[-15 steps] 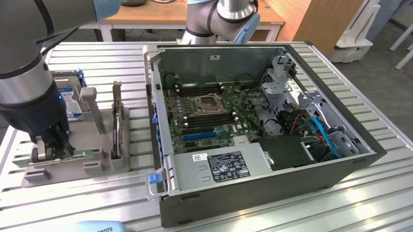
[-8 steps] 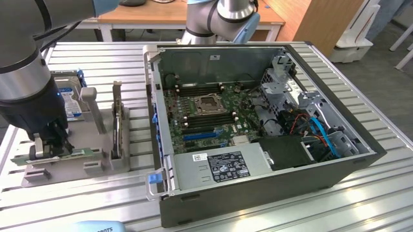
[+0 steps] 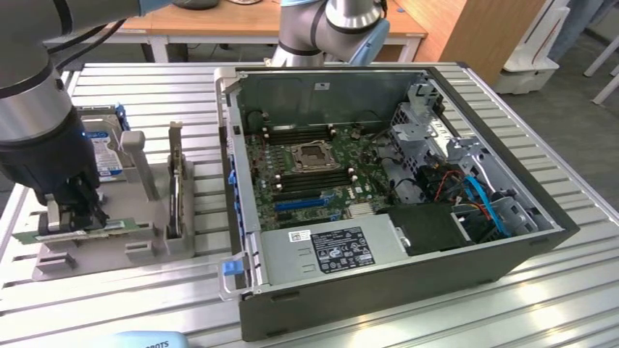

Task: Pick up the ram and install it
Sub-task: 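Pick up the ram and move it above insertion slot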

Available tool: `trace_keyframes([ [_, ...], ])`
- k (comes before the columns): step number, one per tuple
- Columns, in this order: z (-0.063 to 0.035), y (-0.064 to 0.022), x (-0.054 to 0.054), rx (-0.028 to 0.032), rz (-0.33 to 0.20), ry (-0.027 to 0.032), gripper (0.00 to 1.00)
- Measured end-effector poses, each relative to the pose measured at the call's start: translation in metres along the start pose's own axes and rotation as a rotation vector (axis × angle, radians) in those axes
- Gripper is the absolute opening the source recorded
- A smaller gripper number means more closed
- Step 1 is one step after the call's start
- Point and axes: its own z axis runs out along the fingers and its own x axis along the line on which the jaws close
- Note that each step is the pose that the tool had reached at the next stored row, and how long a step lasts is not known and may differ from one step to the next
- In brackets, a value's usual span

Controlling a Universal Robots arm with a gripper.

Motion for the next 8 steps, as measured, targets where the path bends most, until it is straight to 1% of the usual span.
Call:
trace_keyframes([
  [8,-0.0096,-0.0003,-0.0001,0.0002,0.017,-0.0001,0.12],
])
